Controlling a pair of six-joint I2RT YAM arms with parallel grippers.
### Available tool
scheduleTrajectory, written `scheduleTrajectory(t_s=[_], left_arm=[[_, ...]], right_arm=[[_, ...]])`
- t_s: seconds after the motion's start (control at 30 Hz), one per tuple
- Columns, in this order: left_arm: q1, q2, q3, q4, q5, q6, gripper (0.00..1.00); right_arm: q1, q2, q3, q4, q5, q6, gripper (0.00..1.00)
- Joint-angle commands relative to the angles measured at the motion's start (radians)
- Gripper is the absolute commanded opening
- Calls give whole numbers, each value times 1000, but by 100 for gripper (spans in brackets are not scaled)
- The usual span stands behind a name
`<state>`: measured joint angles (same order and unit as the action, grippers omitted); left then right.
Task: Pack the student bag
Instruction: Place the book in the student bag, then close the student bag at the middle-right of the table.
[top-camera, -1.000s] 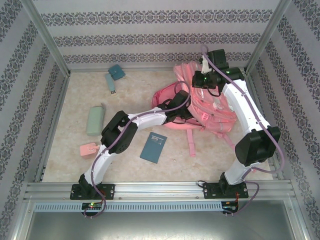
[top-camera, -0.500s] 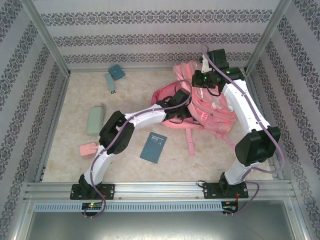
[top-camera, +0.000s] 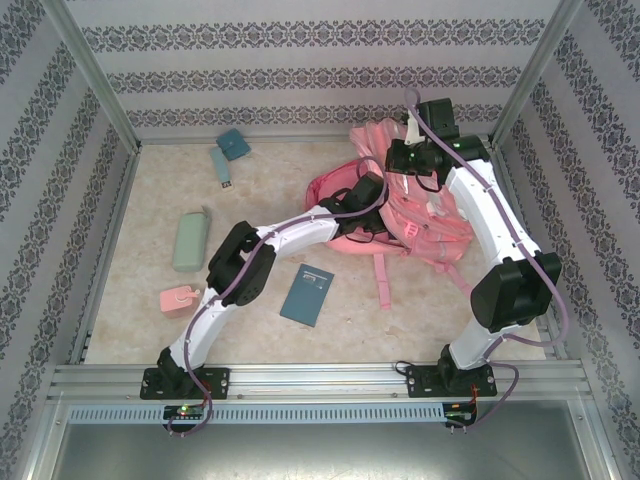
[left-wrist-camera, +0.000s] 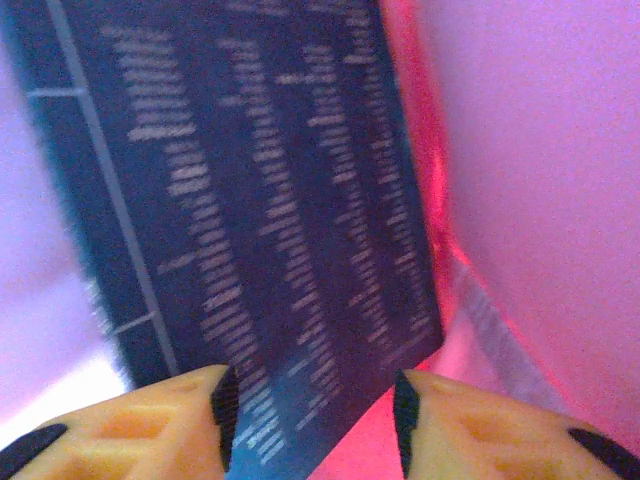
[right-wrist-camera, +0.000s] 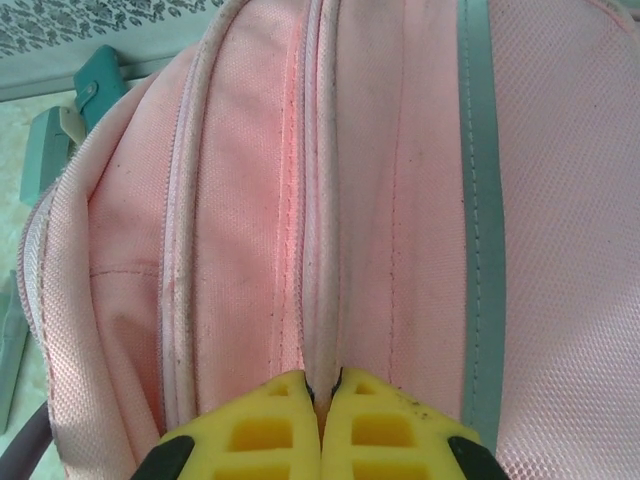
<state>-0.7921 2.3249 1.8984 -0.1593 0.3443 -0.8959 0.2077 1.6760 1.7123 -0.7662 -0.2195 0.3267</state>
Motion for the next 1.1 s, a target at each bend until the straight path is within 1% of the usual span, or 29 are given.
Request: scheduleTrajectory(t_s=[0.0, 0.13, 0.23, 0.3, 0.5, 0.57, 0.6, 0.63, 0.67, 0.7, 0.83, 0.9, 1.07], left_arm=[[2, -120, -83, -68, -49, 75, 54], [36, -240, -181, -120, -98, 108, 61], [65, -329, -276, -150, -134, 122, 63], [85, -387, -342, -175, -167, 129, 67], [135, -579, -521, -265, -264, 157, 80], [155, -647, -589, -296, -296, 154, 87], [167, -681, -623, -307, -306, 151, 88], [178, -708, -651, -317, -317, 143, 90], [193, -739, -683, -329, -325, 132, 92], [208, -768, -714, -332, -325, 124, 93], [264, -857, -802, -358, -348, 110, 98], [295, -893, -833, -371, -358, 107, 99], [359, -946, -861, -398, -375, 128, 100]], right_arm=[[32, -61, -12, 122, -88, 0, 0], [31, -53, -46, 136, -81, -8, 0], [30, -49, -65, 152, -72, -8, 0], [29, -47, -76, 165, -69, -8, 0], [38, -32, -112, 196, -64, -5, 0], [53, -22, -124, 197, -53, -12, 0], [64, -20, -130, 196, -46, -20, 8], [74, -18, -136, 196, -32, -25, 18], [88, -16, -144, 193, -18, -33, 31], [101, -15, -151, 189, -3, -39, 38], [158, -38, -192, 176, 51, -50, 41], [205, -65, -231, 174, 91, -60, 42], [340, -94, -349, 165, 85, -72, 39]])
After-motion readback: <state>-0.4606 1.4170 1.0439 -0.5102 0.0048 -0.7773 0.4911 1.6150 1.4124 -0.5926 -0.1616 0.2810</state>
